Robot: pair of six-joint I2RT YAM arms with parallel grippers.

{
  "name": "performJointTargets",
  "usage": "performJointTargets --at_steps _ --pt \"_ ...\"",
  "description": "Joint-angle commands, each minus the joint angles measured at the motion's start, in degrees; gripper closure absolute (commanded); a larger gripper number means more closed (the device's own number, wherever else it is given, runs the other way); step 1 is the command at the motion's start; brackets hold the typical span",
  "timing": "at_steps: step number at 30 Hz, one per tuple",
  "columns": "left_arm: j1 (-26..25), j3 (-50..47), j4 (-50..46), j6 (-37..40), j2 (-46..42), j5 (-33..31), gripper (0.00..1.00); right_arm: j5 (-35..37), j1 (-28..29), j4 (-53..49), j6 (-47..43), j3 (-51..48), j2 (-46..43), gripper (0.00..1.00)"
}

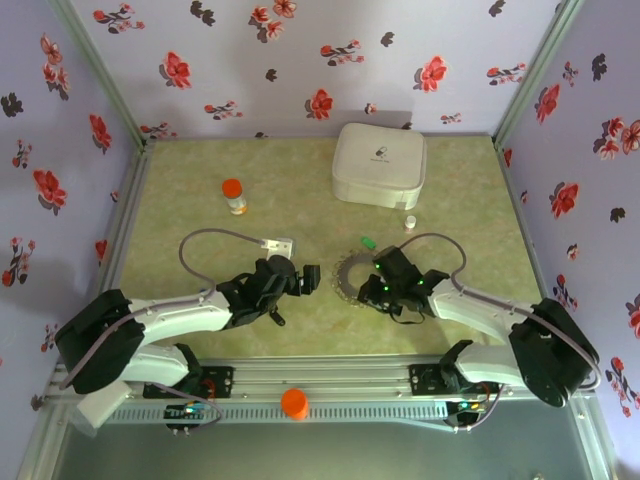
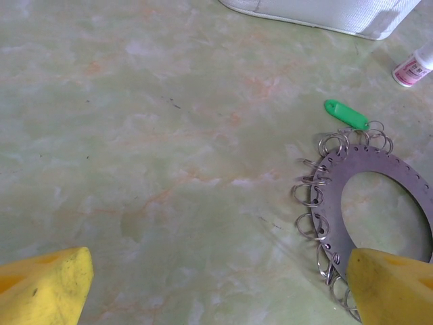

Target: Put the keys on the keyring

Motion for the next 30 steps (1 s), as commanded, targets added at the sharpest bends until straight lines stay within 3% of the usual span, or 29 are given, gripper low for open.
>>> performJointTargets --at_steps 1,9,12,17,23,30 --pt "-0.49 -0.49 1.51 1.26 -0.38 -2.13 0.04 -1.67 0.34 -0.72 -1.87 2.34 0.39 0.78" --pt "-0.54 -0.67 2.1 2.96 -1.13 -3.74 0.04 15.89 0.0 -22.23 -5.02 7.55 -5.64 0.77" --pt "-0.45 -0.7 2.64 3.55 -1.01 -4.03 0.03 18.22 -0.36 -28.0 -6.05 8.5 -5.32 0.78" --pt "-0.49 -1.0 3.44 3.96 -0.58 -4.11 0.01 13.42 -1.35 -26.43 -7.17 6.87 -5.2 0.8" --pt "-0.54 -1.53 3.57 3.8 -0.83 -4.09 0.02 3.82 -4.23 -15.89 -6.13 3.41 -5.34 0.81" --pt "-0.53 -2.6 5.64 3.51 -1.46 -4.15 0.02 2.78 -6.94 -13.37 -5.86 1.36 -4.69 0.82"
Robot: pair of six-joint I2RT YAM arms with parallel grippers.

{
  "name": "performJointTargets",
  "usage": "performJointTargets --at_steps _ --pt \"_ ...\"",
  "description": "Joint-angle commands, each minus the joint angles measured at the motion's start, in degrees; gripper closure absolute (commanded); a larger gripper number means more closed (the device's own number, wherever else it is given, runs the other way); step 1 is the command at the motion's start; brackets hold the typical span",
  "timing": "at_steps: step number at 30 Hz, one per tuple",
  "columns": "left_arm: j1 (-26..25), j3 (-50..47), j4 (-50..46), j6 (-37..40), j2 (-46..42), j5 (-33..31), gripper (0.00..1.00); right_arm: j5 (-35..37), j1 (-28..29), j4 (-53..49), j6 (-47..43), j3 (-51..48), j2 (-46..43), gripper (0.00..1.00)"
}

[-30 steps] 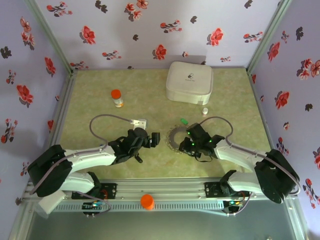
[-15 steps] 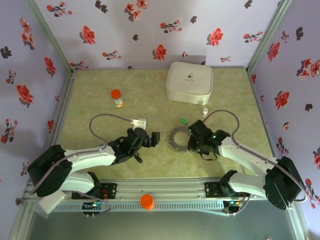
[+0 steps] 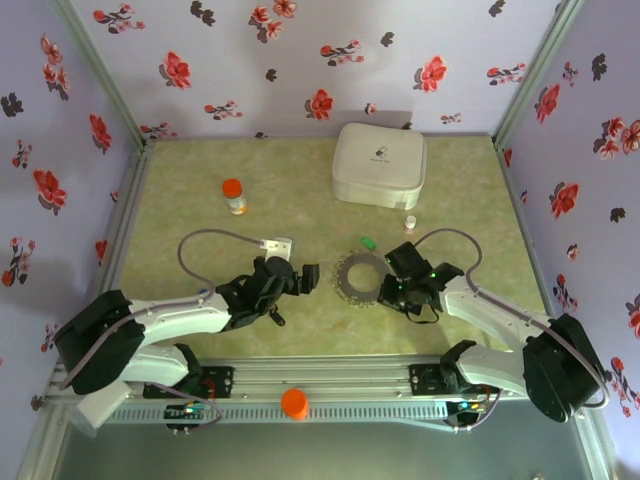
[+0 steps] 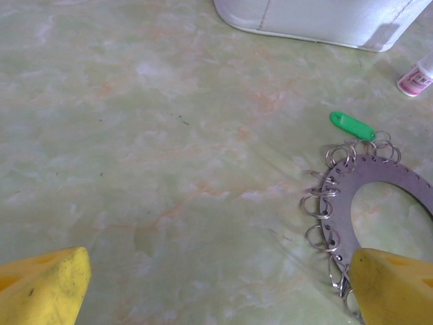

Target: Put the keys on the keyring

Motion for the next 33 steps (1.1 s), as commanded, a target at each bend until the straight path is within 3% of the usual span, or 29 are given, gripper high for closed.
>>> performJointTargets --at_steps 1,24,33 --pt "-0.36 -0.78 2.17 0.7 -1.06 -2.07 0.02 -2.47 -1.14 3.05 0.39 -1.73 0.57 0.82" --pt "-0.44 0.03 0.22 -0.14 -1.71 -3.32 0.04 -3.11 -3.09 4.52 -1.45 -1.42 3.89 0.85" --pt "-0.43 1.35 -1.27 0.25 -0.54 -3.46 0.04 -3.34 -3.08 5.04 -0.62 -2.08 4.31 0.8"
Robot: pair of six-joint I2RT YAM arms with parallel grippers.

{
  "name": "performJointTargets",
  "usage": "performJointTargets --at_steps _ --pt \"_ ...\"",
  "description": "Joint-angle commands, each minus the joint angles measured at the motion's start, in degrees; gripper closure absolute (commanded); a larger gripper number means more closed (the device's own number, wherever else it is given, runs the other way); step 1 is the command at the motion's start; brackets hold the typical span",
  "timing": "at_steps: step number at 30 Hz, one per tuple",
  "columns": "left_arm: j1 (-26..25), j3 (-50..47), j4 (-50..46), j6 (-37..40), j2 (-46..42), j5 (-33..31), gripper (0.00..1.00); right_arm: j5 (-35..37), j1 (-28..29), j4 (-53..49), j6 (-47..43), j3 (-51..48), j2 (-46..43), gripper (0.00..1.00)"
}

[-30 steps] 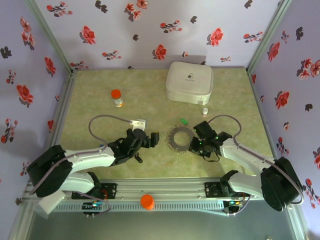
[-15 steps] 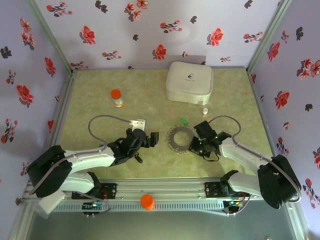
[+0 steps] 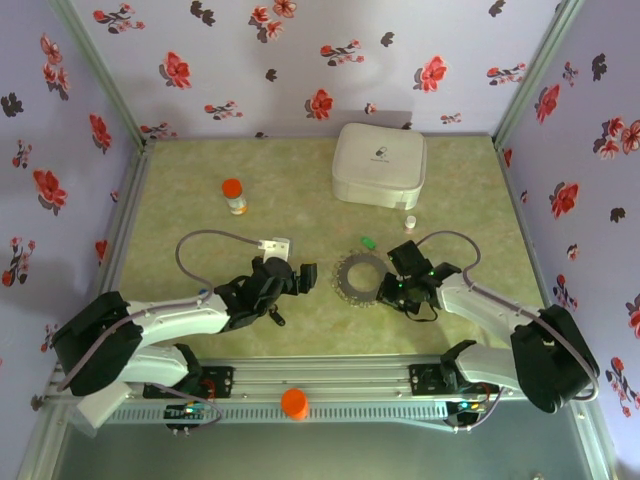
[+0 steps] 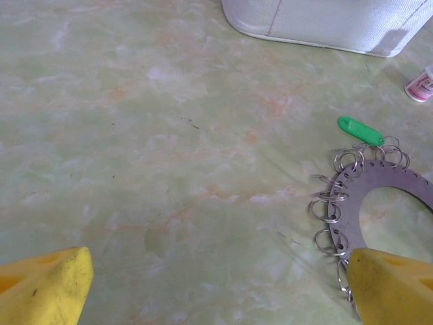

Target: Put the keys on the keyring

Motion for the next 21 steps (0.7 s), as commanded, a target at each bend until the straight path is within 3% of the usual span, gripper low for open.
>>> performJointTargets --at_steps 1,21 --pt "-0.31 1.78 -1.02 0.27 0.31 -1.95 0.04 -0.32 -0.39 0.32 -0.07 -0.42 0.75 0.81" --pt "-0.38 1.46 -1.51 0.23 -0.34 -2.2 0.03 -0.81 -0.39 2.22 -1.04 0.83 2.69 0.91"
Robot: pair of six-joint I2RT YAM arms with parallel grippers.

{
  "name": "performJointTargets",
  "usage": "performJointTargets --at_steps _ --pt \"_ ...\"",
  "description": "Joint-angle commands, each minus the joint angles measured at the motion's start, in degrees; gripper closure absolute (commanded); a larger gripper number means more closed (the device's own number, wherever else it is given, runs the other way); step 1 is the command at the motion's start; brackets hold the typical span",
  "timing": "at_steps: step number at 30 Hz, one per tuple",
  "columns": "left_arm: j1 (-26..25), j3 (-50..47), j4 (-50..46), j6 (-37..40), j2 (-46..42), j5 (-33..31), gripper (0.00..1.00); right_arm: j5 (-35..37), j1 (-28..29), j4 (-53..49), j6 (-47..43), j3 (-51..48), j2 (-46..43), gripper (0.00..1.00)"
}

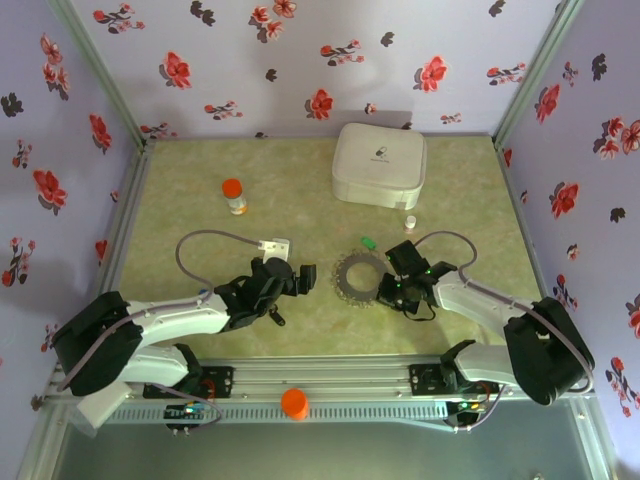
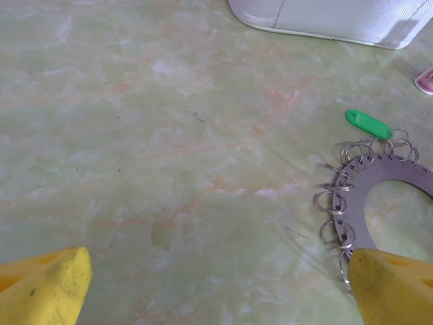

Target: Put the keys on the keyring

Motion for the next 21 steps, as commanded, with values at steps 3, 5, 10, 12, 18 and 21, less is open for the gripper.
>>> performJointTargets --at_steps 3,5,10,12,18,21 --pt "-0.27 1.4 -0.57 0.17 -0.36 -1.98 0.03 -0.44 -0.43 0.72 -0.99 0.98 -0.07 0.94" --pt "-0.36 1.39 -0.66 0.11 -0.34 -2.01 0.03 -0.63 -0.39 0.83 -1.23 1.16 -0.12 0.96" --pt "-0.32 1.37 -0.48 -0.58 0.1 -1.76 0.03 -1.36 -0.3 -0.34 -3.46 2.58 -0.12 1.0" --pt "-0.36 1.32 -0.44 -1.21 0.43 -1.49 0.03 -0.85 -0.3 -1.79 -4.86 3.41 -0.25 1.0" --pt "-0.39 1.27 0.22 -0.92 1.47 -1.44 0.03 1.65 0.26 -6.9 -9.89 6.59 0.64 1.0" --pt "-0.42 1.44 0.13 -0.68 2.22 -1.48 0.03 3.43 1.07 -9.69 -12.84 8.72 2.31 1.0"
